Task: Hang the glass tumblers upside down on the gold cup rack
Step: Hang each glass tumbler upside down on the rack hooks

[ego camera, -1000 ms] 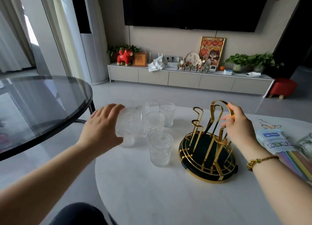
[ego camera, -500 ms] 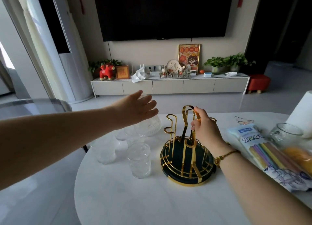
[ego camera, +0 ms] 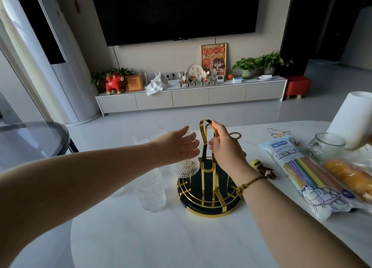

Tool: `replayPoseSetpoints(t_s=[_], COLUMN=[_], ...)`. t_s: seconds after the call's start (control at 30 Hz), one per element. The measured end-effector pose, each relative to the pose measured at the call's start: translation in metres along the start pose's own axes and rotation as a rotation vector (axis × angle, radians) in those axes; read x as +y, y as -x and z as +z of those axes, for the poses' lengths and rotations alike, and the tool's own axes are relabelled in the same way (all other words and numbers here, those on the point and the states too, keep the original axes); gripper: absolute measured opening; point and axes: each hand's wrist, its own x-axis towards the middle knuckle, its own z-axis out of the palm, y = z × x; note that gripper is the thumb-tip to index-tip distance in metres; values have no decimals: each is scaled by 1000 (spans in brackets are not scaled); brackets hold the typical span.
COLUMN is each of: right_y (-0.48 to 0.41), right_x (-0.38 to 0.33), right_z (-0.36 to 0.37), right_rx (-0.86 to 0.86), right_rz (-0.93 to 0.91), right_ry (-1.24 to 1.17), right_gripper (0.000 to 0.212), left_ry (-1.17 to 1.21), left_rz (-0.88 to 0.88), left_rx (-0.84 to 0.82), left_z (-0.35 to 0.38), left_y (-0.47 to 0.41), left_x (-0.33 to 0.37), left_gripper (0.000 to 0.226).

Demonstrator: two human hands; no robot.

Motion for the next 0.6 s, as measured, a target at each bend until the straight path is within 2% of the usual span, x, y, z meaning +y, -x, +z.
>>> replayPoseSetpoints(t_s=[0.13,0.6], right_y=[1,-1], right_x=[2,2], right_z=[1,1], right_rx=[-9,-9], right_rz=[-4,-28], right_ry=[-15,20], right_gripper=[44,45], left_ry=[15,134], left_rz=[-61,-14], left_rx=[49,68], left_z=[12,20], left_y=[-2,-2], left_x=[13,26], left_gripper=[75,79])
